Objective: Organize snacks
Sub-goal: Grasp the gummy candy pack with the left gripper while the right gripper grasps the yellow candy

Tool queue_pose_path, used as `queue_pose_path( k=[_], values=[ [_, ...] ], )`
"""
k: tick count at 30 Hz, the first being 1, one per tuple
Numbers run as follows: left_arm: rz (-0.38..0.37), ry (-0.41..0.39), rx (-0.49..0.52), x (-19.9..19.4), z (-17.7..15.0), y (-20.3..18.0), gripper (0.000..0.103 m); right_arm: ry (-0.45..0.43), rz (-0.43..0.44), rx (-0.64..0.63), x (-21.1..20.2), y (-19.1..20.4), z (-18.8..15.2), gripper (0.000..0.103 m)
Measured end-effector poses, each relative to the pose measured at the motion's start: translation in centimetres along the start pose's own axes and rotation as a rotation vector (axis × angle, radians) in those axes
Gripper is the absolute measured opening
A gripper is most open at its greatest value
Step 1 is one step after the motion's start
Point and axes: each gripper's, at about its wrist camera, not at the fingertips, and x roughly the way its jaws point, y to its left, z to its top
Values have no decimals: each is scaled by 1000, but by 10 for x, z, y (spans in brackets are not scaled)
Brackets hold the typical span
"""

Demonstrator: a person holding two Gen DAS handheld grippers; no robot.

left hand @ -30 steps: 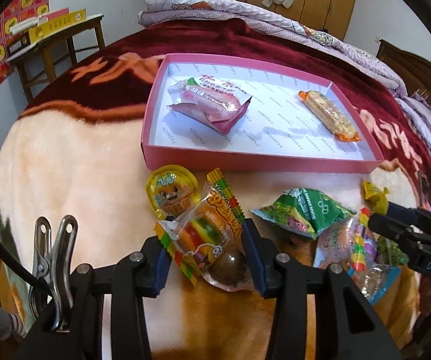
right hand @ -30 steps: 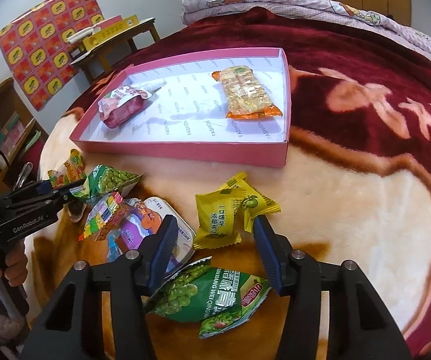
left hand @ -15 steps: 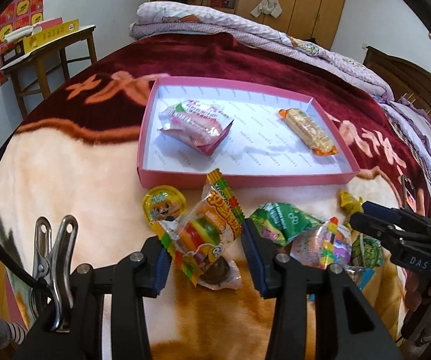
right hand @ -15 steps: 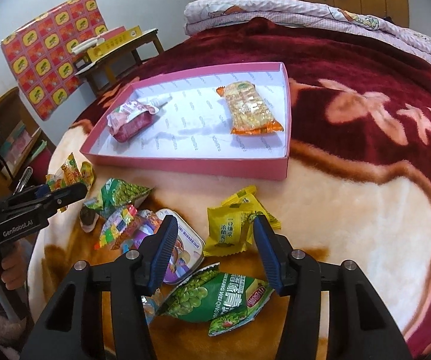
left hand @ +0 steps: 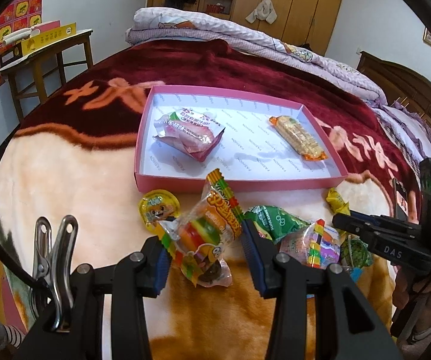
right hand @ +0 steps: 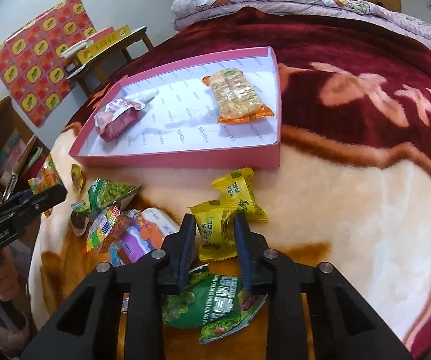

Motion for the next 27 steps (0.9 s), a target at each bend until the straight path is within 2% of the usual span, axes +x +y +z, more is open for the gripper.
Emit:
queue_pose_path(
  k=[4,16,27],
  values=[
    [-8,0,-7,-2,0,0,46,-22,13,-12,-7,2,-2,22],
    [-1,-6,1,-6,1,-1,46,-85,49,-97,-30,23,-2,22],
    [-8,-7,6,-7,-1,-5,46,-3,41,-86,-17,17,-11,23]
  ],
)
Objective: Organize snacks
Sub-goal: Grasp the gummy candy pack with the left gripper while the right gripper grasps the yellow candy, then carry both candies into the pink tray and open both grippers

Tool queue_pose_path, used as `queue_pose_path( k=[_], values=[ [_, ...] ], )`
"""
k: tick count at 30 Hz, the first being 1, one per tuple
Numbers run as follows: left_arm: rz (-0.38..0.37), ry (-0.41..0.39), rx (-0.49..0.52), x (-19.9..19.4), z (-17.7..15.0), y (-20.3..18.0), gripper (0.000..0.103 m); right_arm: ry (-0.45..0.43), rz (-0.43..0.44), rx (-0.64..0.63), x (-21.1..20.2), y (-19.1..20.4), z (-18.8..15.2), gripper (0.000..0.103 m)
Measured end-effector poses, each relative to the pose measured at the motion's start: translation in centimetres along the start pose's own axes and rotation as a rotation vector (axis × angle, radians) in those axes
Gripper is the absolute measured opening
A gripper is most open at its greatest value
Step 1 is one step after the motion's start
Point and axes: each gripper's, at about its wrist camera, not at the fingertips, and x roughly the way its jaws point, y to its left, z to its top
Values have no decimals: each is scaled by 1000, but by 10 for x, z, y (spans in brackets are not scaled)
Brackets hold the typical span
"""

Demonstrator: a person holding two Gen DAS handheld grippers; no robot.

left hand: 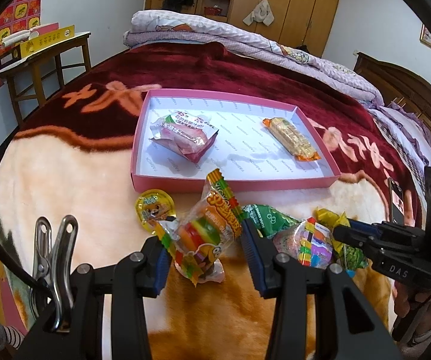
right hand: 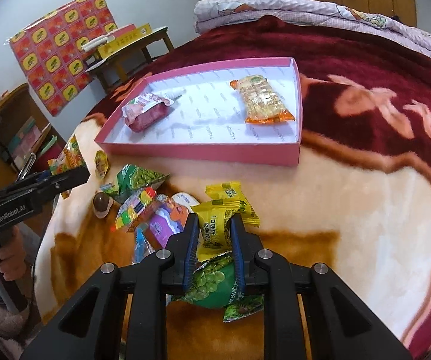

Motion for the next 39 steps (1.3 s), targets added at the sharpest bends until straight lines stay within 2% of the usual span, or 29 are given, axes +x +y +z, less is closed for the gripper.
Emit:
queue_pose_path(
  k=[5,18,28,39],
  values=[
    [-2,-3,1,0,-1,0,46,17,-44,-25,4,3,-4,26],
    [5,-12,8,-2,1,1,46,-63,-12,-69,-19,15,3,21],
    [29,-40,21,-3,22,5,46,-85,25,-73,-25,20,15,21],
    [48,-41,33,12,44,8,46,-128,-17,-95,-29,18,39,21]
  ],
)
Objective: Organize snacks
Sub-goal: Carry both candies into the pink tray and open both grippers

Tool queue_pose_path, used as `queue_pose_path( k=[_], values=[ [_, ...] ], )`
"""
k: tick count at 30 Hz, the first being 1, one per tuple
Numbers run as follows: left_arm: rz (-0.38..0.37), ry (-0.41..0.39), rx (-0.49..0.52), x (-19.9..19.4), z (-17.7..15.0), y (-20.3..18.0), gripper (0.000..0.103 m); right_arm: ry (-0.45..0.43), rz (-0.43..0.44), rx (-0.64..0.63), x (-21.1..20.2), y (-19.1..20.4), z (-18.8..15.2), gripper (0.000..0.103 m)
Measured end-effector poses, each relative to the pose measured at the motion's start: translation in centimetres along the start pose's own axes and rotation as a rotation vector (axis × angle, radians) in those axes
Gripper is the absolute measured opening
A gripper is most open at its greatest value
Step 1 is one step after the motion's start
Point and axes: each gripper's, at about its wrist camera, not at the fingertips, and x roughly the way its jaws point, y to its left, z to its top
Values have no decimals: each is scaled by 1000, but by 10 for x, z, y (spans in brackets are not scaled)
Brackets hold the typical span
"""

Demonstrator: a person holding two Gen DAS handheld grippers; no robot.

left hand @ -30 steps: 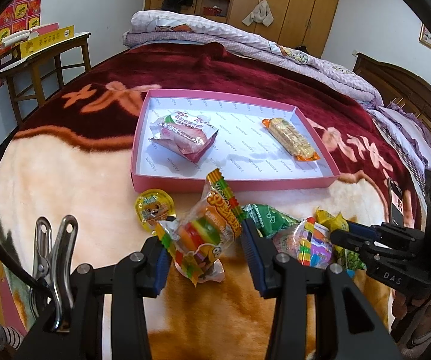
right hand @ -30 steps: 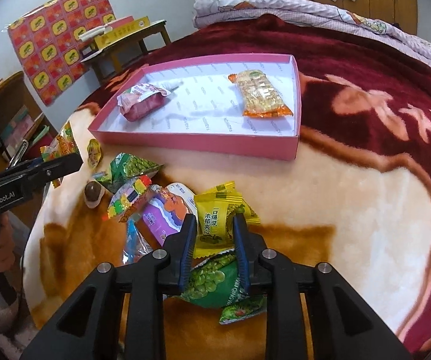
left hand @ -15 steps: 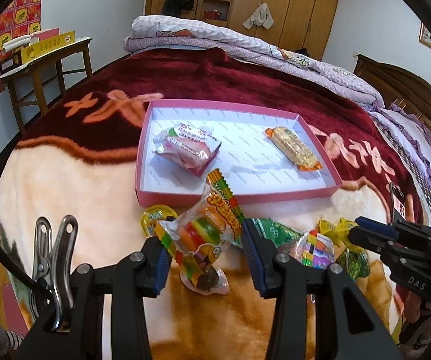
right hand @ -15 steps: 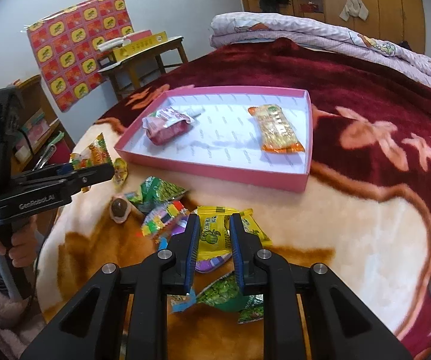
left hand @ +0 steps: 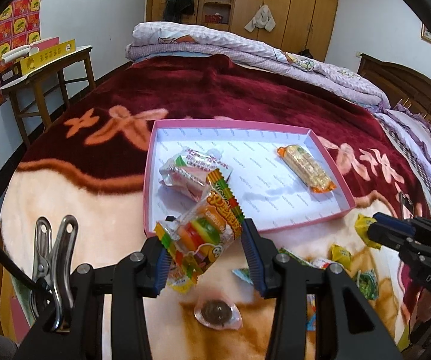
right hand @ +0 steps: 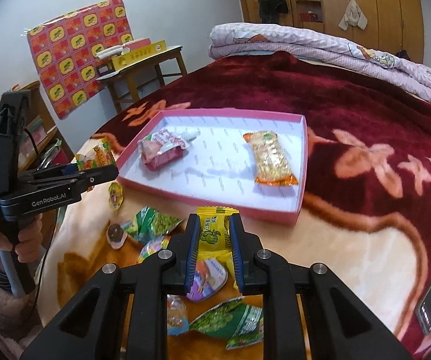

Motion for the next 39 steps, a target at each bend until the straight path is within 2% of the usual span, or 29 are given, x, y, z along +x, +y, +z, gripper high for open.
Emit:
queue_pose_path(
  k=[17,28,39],
  values=[
    [42,37,3,42,17,10,46,0,-56,20,29,-24,27,21],
    [84,65,24,65,19,9,46,13,-91,0,51,-30,31,21],
    [96,99,33,84,23,5,46,26,-107,38,67,-45,33,21]
  ],
)
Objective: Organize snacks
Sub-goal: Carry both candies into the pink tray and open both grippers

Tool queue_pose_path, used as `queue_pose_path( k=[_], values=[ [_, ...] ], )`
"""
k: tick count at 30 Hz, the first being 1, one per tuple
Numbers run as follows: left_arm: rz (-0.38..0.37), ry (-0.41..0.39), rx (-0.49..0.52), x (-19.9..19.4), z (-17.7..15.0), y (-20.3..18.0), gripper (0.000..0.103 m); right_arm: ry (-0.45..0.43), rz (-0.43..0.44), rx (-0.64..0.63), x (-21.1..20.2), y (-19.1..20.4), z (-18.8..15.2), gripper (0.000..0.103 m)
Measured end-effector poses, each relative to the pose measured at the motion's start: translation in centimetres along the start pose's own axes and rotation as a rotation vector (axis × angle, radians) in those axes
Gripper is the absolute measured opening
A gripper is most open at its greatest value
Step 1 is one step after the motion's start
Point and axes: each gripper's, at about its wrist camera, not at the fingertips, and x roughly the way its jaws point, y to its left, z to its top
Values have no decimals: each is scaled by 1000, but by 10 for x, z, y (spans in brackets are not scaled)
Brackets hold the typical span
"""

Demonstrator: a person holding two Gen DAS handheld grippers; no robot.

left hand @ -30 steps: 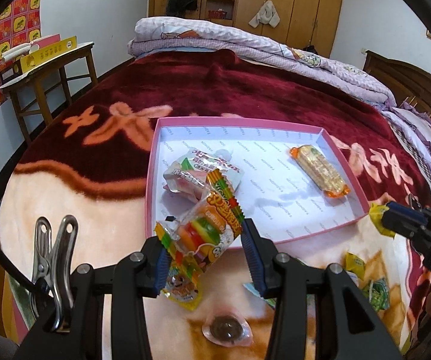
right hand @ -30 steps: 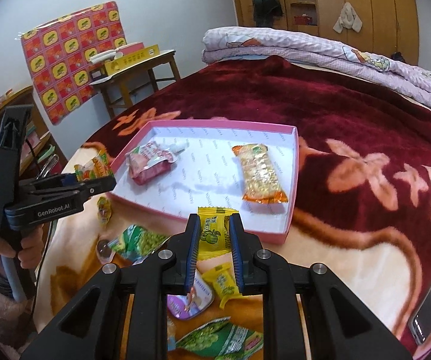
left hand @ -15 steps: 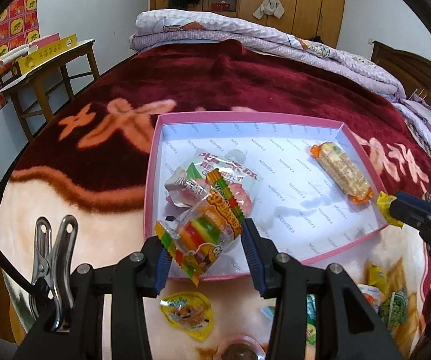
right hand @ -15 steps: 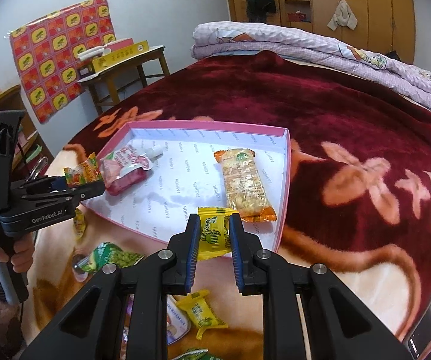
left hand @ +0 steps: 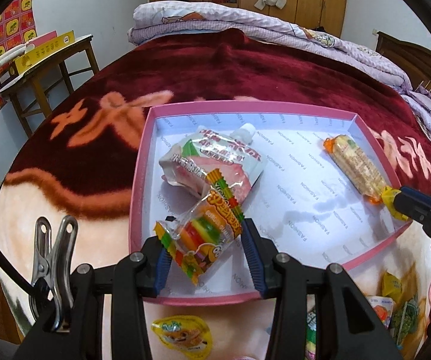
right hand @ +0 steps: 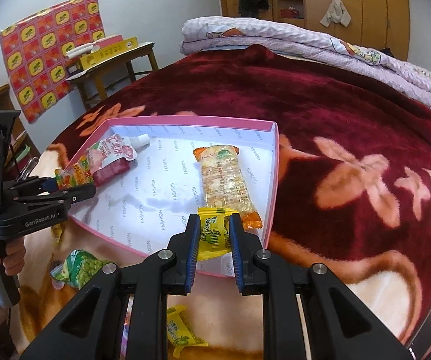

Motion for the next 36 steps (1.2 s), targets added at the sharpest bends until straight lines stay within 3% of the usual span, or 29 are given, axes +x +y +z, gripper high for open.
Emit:
queue_pose_path(
  k=[19,22,26,28,31,36],
  values=[
    [-1,36,-27,15,9,6,47,21,5,35,31,-5,5,21],
    [8,34,-15,14,10,4,54,21,13,50,34,-7,6,21],
    [-9,31,8,14,10,-3,78,19,13,46,35,-7,7,22],
    [-7,18,24,11,9,-7,80,19,18,48,34,-7,6,23],
    [-8,7,32,7,8,-9,80,7,16,41,30,-7,5,35],
    [-18,-5,11,-1,8,-6,80,-13,11,36,20,-4,6,37]
  ],
)
